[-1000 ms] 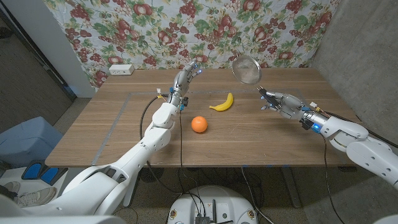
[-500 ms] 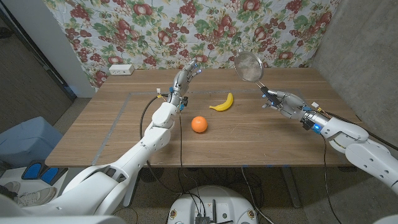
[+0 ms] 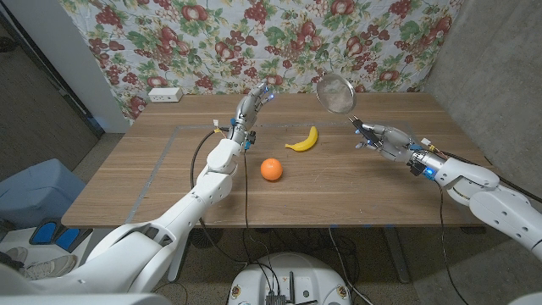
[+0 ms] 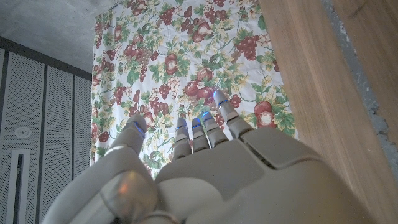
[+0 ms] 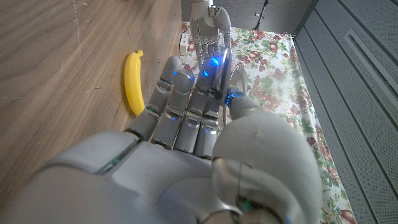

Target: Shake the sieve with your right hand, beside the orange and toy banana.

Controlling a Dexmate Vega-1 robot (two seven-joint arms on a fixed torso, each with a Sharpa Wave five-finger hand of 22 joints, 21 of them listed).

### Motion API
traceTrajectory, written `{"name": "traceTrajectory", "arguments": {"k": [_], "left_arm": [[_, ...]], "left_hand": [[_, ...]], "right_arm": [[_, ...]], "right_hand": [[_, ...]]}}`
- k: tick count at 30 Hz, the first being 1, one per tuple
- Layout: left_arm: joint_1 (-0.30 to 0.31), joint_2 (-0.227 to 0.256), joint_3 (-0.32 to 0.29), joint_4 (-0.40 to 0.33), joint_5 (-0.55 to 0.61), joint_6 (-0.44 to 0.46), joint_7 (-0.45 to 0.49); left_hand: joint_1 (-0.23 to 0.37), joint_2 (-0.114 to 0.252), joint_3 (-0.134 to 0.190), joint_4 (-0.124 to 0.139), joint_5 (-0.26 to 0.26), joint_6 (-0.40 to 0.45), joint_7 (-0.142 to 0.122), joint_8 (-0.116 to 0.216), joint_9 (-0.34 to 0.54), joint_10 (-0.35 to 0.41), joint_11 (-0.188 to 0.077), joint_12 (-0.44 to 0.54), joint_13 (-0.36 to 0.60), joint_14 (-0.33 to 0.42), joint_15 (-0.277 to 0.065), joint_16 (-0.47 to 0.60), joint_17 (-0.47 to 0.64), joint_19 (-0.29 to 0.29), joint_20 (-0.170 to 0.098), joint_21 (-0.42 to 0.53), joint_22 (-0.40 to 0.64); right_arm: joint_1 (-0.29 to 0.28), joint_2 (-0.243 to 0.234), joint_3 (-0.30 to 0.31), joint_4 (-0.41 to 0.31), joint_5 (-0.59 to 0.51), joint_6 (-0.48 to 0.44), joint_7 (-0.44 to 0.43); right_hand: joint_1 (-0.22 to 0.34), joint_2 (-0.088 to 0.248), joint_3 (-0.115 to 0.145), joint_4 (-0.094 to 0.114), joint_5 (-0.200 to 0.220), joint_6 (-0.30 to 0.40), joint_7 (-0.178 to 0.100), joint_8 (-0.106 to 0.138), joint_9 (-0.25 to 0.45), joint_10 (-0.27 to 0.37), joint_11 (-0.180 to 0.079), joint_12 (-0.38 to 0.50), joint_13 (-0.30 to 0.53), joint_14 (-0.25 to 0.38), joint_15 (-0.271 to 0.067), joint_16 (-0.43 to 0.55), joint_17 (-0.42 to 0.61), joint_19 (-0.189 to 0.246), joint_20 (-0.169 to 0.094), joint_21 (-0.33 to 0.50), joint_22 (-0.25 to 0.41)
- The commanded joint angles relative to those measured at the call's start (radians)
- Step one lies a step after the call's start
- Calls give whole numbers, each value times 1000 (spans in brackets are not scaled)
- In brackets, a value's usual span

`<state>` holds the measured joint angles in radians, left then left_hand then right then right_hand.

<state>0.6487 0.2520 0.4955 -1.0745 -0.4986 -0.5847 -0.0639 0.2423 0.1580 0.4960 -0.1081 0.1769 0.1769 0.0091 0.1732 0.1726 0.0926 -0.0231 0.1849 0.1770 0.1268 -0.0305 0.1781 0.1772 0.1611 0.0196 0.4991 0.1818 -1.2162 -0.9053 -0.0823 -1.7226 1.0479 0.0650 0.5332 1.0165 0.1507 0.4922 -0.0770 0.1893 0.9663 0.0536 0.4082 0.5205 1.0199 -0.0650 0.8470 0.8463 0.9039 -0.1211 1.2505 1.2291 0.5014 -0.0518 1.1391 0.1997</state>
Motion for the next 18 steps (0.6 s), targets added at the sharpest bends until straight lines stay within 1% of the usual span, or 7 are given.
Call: {"name": "traceTrajectory", "arguments": {"k": [1, 3, 7, 10, 15, 18], "left_arm": [[-16, -9, 2, 28, -2, 2, -7], [-18, -10, 2, 31, -3, 3, -7], [-19, -10, 3, 34, -2, 4, -6], [-22, -12, 2, 39, -4, 4, -8], [-25, -13, 3, 44, -6, 4, -12], [-26, -13, 3, 45, -6, 5, -13]], "left_hand": [[-6, -3, 8, 2, 3, 3, 4, 7, 0, 2, 0, 6, 2, -6, 1, 8, 0, 12, 1, -4, 1], [-7, -3, 9, 2, 3, 3, 4, 7, 0, 2, 1, 6, 2, -6, 1, 8, 0, 13, 1, -4, 1], [-8, -3, 10, 1, 3, 4, 4, 7, 0, 2, 2, 6, 2, -6, 1, 8, 0, 13, 1, -5, 1], [-9, -4, 12, 1, 3, 3, 4, 7, 0, 2, 2, 6, 2, -7, 0, 8, 0, 13, 1, -5, 1], [-10, -4, 13, 0, 3, 3, 4, 7, 0, 0, 2, 6, 2, -8, 0, 7, 0, 13, 2, -6, 1], [-11, -4, 14, 0, 3, 4, 5, 7, 0, 0, 1, 6, 2, -9, 0, 7, 0, 12, 2, -7, 1]], "right_arm": [[32, -48, -26, -14, -13, -109, -59], [39, -60, -32, -17, -15, -131, -67], [44, -96, -38, -38, -19, -195, -116], [44, -129, -41, -68, -27, -253, -176], [58, -162, -54, -87, -27, -322, -216], [66, -173, -59, -90, -21, -349, -222]], "right_hand": [[32, 28, 1, -6, 6, 17, 7, -3, 1, 23, -40, 2, -2, 2, -93, 5, 2, -2, -46, 8, -1], [33, 28, 2, -8, 6, 16, 8, -4, 1, 22, -39, 4, 1, 2, -93, 5, 2, -4, -46, 10, -2], [34, 28, 3, -9, 5, 16, 9, -7, -1, 20, -39, 4, 2, 1, -92, 5, 1, -6, -45, 16, -3], [34, 29, 4, -9, 5, 16, 9, -7, 1, 21, -39, 0, -5, 1, -92, 6, 1, -8, -45, 19, -4], [35, 29, 5, -11, 4, 16, 12, -9, 0, 20, -36, 1, -5, 2, -92, 6, 1, -10, -42, 24, -5], [36, 30, 6, -11, 4, 14, 14, -10, 1, 19, -36, 1, -5, 2, -92, 7, 1, -10, -40, 27, -5]]}}
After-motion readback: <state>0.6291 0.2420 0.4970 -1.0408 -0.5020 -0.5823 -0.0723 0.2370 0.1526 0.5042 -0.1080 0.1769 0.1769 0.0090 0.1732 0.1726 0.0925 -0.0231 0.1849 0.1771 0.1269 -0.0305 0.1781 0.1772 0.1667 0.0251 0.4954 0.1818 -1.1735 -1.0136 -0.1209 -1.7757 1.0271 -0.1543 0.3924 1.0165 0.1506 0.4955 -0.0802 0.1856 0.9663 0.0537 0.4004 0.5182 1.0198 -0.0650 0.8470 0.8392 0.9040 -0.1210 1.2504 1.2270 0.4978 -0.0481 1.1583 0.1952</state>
